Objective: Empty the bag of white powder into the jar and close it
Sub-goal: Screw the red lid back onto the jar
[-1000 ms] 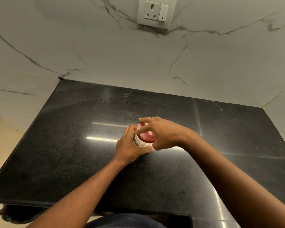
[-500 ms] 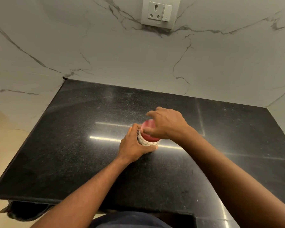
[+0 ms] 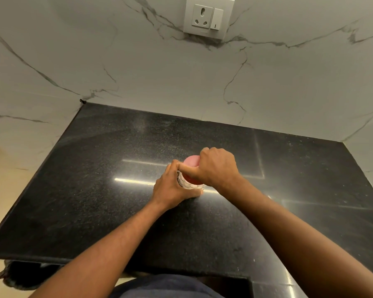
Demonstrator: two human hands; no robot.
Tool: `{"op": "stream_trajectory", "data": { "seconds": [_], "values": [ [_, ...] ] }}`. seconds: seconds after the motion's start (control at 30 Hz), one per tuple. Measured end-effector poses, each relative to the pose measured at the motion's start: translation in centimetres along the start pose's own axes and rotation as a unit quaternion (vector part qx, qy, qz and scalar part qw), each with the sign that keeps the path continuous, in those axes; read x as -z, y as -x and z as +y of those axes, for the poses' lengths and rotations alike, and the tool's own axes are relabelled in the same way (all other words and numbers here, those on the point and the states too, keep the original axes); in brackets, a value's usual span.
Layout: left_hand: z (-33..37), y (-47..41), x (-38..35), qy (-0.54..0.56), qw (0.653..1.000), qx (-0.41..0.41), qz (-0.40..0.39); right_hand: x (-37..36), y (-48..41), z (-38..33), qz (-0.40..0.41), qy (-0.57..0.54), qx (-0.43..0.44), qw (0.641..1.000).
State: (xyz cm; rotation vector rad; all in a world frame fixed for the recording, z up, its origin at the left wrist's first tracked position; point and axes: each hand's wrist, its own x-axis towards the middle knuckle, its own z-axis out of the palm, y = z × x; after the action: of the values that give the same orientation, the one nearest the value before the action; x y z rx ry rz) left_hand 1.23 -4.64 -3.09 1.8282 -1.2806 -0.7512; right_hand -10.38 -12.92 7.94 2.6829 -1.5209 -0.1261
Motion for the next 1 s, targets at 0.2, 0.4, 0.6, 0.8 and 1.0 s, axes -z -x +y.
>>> {"op": "stream_trajectory", "data": {
  "seconds": [0.2,0.4,0.6,0.8,1.0],
  "values": [
    [0.1,-0.1,0.2,0.005,1.0,-0.002,-0.014,-0.4,0.5,2.0,-0.06,-0.089,0.116,0.987],
    [0.2,0.0,0.2,0.002,1.0,0.007,-0.018,-0.2,0.3,2.4,-0.069,-0.077,0.12,0.987],
    [0.5,0.0,-0.1,-0.028,1.0,0.013,-0.002,-0.6,0.2,0.4,0.023,-0.007,0.015,1.0],
    [0.3,-0.3,0.3,-0.018,0.999,0.011,-0.024,-0.3,-0.3,1.4,-0.011,-0.005,0.052,0.999],
    [0.6,-0.2,0.3,-0.021,0.999,0.028,-0.025,-0.5,0.6,2.1,-0.036,-0.103,0.085,0.99]
  ]
}}
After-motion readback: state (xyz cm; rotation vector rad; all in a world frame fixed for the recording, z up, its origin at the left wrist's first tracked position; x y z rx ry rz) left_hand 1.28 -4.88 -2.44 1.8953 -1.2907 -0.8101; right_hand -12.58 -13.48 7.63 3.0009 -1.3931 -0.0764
